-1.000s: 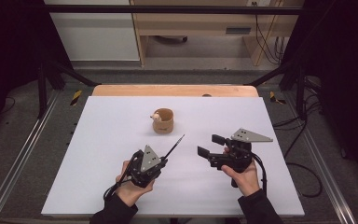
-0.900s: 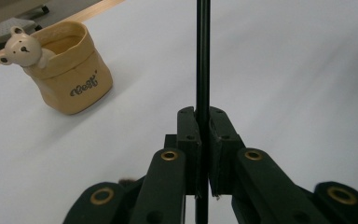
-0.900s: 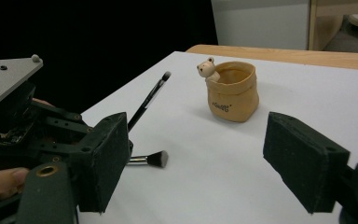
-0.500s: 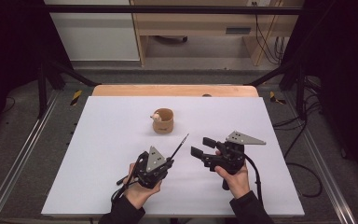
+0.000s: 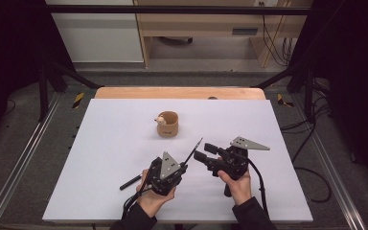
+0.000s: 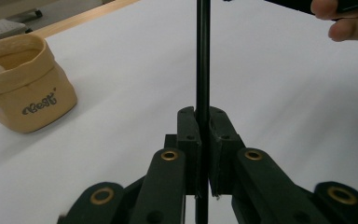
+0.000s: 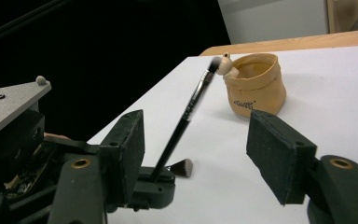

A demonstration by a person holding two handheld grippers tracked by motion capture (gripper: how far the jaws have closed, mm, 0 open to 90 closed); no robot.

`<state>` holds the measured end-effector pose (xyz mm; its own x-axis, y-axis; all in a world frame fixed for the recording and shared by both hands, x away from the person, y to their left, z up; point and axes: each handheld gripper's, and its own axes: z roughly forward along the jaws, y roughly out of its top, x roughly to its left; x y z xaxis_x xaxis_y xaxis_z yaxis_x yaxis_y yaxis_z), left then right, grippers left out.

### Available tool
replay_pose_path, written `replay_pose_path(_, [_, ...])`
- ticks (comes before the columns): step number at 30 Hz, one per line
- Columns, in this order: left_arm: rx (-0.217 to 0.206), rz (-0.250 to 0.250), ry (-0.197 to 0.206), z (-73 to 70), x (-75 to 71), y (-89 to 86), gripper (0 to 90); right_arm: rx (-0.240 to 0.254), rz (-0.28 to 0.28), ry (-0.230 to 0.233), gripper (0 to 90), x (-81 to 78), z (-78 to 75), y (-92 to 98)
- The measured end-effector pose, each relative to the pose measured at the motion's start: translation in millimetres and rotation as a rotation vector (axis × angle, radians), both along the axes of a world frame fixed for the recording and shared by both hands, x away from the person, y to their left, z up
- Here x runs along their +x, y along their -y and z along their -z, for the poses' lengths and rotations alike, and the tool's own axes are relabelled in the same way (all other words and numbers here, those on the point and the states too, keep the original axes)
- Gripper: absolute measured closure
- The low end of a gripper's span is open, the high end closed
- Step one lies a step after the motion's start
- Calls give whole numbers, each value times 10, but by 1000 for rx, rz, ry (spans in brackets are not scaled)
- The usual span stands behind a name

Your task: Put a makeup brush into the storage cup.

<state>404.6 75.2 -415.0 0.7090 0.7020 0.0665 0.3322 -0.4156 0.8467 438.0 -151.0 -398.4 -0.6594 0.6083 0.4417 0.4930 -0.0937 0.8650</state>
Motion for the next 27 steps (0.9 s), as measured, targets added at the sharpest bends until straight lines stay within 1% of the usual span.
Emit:
replay_pose_path(4, [-2,2,1,11,-18,43,846,14,2,-1,424,8,24,-21])
replay_pose_path(5, [-2,4,-1,15,-21,50,847,19,0,-10,430,7,27,-24])
replay_pose_path(7, [-6,2,-4,24,-26,61,847,22,6,-5,452,14,43,-33])
replay_pose_path(10, [-8,1,-7,37,-28,64,847,28,12,-17,485,14,51,-47])
replay_pose_path(13, [-16,0,-10,38,-30,63,847,41,16,-23,532,12,52,-60])
replay_pose_path(17, [-24,-1,-11,40,-40,63,847,45,15,-25,598,20,65,-67])
replay_pose_path(22, [-27,1,-10,57,-52,81,847,64,18,-37,661,21,71,-73])
replay_pose_path(23, [-26,2,-11,60,-54,86,847,70,15,-37,682,26,80,-66])
replay_pose_path(27, [-29,2,-10,68,-62,97,847,91,16,-60,771,33,90,-43])
